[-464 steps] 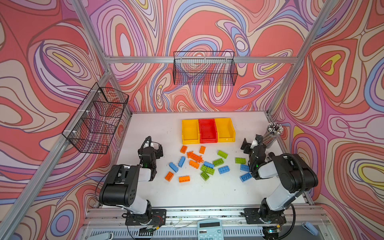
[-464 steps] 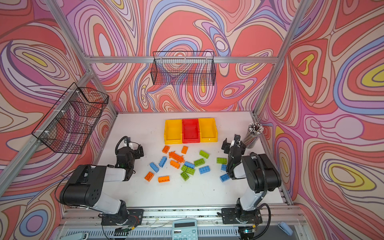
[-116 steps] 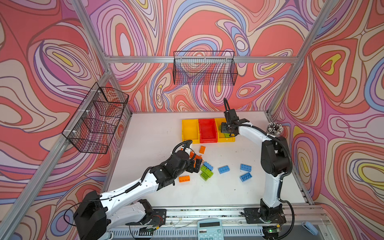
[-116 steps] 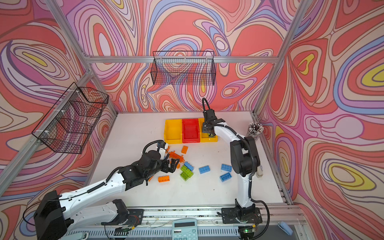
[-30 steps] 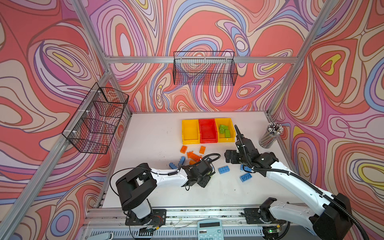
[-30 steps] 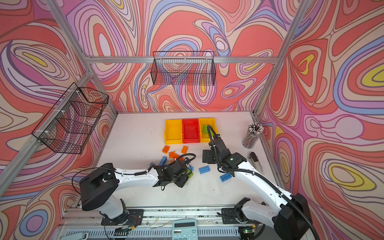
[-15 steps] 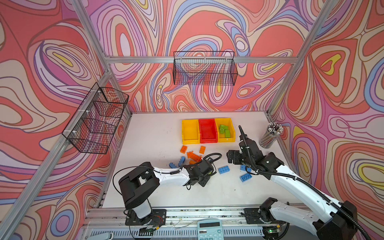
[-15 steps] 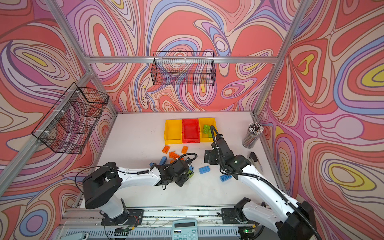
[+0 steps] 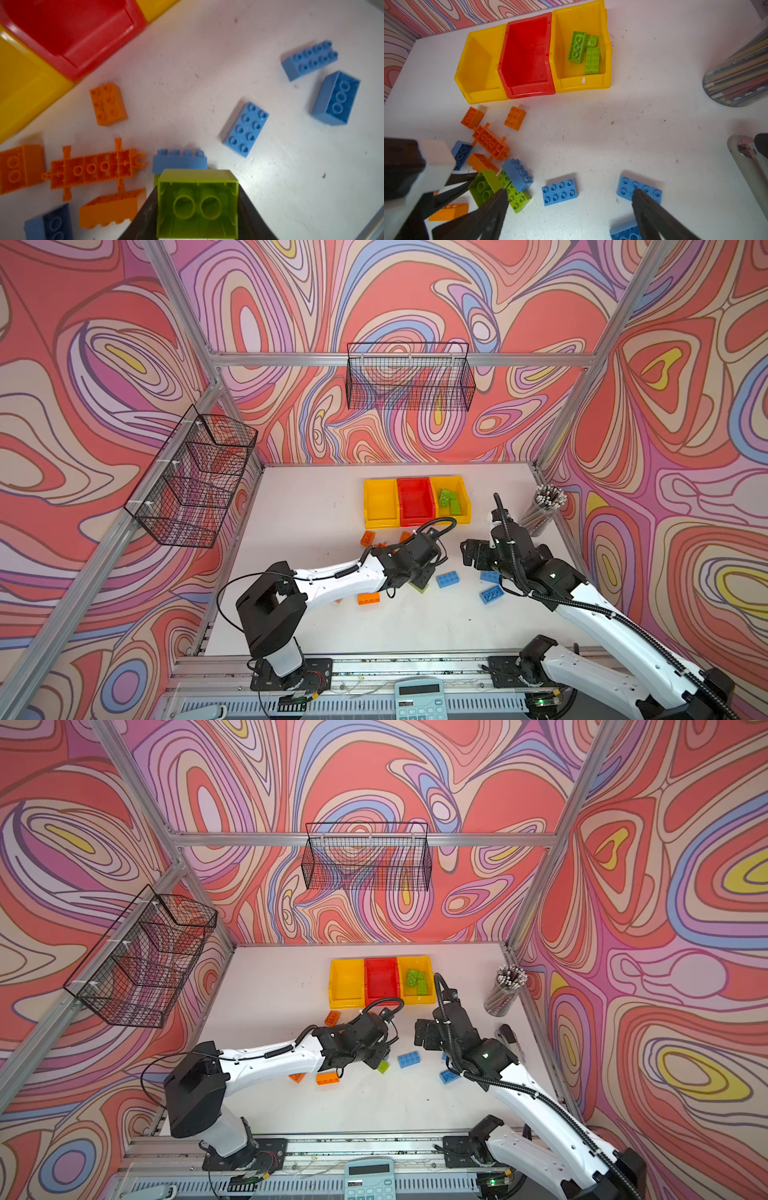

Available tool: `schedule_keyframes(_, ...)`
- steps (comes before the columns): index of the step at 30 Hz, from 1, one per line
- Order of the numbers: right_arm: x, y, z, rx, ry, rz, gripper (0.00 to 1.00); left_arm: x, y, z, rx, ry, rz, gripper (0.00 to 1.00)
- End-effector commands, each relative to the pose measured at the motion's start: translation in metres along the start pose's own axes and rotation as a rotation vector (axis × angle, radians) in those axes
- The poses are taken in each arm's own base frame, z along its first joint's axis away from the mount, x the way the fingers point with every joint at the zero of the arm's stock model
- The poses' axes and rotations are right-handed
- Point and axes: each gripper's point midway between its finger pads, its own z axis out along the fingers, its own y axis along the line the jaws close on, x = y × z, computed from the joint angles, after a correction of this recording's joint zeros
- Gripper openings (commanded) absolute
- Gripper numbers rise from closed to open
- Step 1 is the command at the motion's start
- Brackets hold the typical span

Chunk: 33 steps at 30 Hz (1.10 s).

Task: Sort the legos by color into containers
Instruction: 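Grasp a lime-green brick with the left gripper and lift it toward the yellow bin, then open the left gripper over the yellow bin to drop the lime-green brick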

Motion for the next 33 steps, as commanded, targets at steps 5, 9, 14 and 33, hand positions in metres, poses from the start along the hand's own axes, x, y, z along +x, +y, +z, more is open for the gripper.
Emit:
schedule_keyframes(5,0.0,-0.015,-0.009,0.056,-0.028,0.035,0.98,-0.067,0.017,0.026,-0.005,0.002,-0.049,0.35)
schedule_keyframes(9,-0.005,-0.017,-0.014,0.068,-0.05,0.061,0.98,-0.114,0.021,0.044,0.007,-0.034,-0.059,0.35)
schedule_keyframes(14,-0.011,-0.016,-0.019,0.06,-0.075,0.108,0.98,-0.163,0.031,0.068,0.053,-0.096,-0.115,0.34)
schedule_keyframes(33,-0.022,-0.023,-0.019,0.125,-0.095,0.112,0.98,-0.241,0.052,0.144,0.131,-0.393,-0.22,0.68)
